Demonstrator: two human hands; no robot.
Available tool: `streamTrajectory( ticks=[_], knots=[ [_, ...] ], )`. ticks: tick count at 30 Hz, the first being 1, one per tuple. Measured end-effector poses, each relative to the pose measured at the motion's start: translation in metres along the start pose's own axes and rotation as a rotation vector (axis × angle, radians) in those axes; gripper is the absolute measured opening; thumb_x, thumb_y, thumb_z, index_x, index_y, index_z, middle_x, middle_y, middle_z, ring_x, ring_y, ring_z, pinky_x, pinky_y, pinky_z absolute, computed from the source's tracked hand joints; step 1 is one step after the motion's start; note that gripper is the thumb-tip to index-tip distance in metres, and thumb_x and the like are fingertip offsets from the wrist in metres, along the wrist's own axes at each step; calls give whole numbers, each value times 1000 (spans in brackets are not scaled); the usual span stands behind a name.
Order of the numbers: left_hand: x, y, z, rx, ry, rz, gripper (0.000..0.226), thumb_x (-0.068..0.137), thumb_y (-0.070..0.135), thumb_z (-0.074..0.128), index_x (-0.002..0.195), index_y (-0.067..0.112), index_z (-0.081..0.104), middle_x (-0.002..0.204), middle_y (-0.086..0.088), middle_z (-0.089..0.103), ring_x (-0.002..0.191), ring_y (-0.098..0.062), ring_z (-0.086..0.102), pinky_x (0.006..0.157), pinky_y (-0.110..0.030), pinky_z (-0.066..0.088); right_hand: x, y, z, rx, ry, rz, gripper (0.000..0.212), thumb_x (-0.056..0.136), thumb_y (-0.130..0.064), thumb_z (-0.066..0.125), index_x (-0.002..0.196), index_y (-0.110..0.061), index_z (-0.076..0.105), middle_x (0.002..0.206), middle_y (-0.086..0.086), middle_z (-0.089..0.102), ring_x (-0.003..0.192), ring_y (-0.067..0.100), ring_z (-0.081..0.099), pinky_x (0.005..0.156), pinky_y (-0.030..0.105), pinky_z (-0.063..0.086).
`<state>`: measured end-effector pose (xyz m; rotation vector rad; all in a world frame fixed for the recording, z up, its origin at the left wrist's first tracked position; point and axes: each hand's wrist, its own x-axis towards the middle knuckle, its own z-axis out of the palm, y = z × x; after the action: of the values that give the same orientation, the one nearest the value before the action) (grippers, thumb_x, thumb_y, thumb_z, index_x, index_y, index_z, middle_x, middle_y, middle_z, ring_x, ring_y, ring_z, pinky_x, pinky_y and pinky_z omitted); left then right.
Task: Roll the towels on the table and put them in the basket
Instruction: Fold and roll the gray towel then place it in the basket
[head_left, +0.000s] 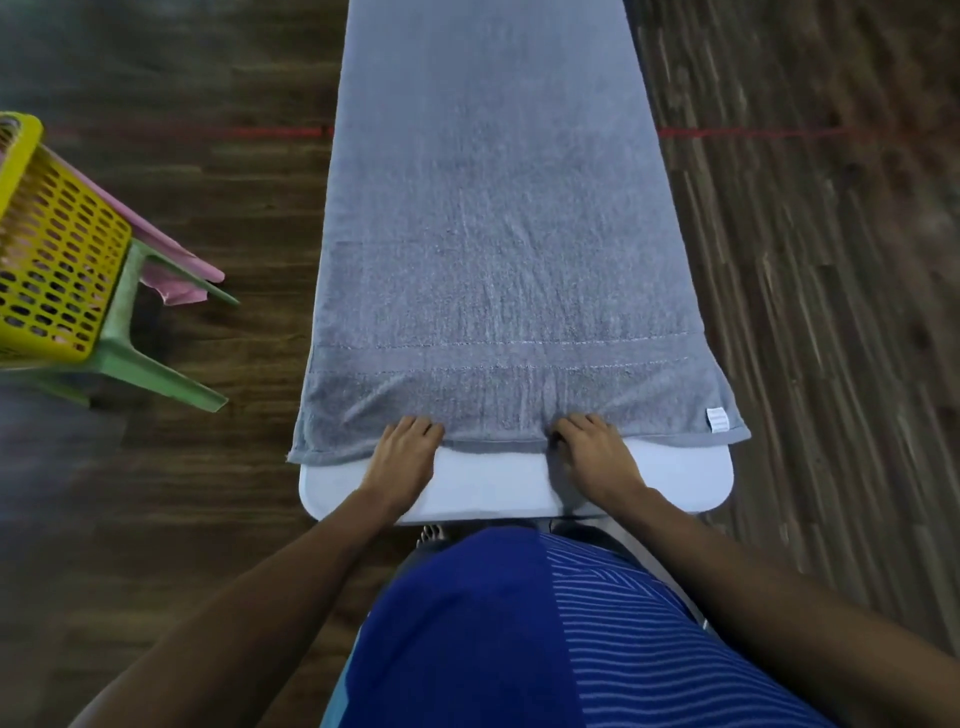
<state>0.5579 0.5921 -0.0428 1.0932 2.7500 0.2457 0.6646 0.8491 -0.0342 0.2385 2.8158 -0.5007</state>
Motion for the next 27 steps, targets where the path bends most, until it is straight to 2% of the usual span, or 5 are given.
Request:
streamTrajectory(
  ticks=[4, 10, 18, 22, 27],
  knots=[
    [8, -10, 3, -279, -3, -110, 10, 86, -1, 60, 94, 2, 66, 89, -15, 65, 84, -33, 59, 76, -41, 49, -1, -12, 2, -4, 42, 30, 31, 89, -19, 54, 120, -18, 57, 120, 6, 55, 111, 28, 48, 93, 43, 39],
    [17, -20, 5, -384, -73, -107, 12, 90, 1, 55, 96, 0, 65, 92, -18, 65, 88, -37, 59, 80, -40, 45, 15, -66, 7, 8, 98, -139, 36, 87, -33, 55, 119, -15, 55, 118, 7, 55, 109, 28, 49, 94, 44, 41],
    [11, -11, -2, -331, -68, -108, 16, 95, 21, 51, 104, 10, 58, 101, -10, 58, 96, -31, 51, 84, -43, 42, 37, -95, 20, 97, 84, -63, 25, 89, -25, 59, 110, -13, 65, 108, 9, 63, 104, 31, 56, 87, 43, 45],
    [2, 9, -3, -144, -54, 22, 48, 80, 44, 67, 118, 18, 54, 107, -4, 56, 98, -25, 49, 82, -42, 44, 34, -91, 23, 110, 78, -112, 26, 91, -23, 59, 115, -13, 64, 113, 7, 64, 106, 27, 57, 92, 40, 46],
    [2, 10, 6, -131, 23, -26, 29, 76, 1, 62, 104, 8, 64, 97, -11, 63, 88, -33, 57, 77, -43, 51, 26, -78, 22, 63, 60, -34, 31, 90, -14, 58, 121, -19, 59, 121, 5, 56, 114, 27, 50, 98, 41, 40]
  ],
)
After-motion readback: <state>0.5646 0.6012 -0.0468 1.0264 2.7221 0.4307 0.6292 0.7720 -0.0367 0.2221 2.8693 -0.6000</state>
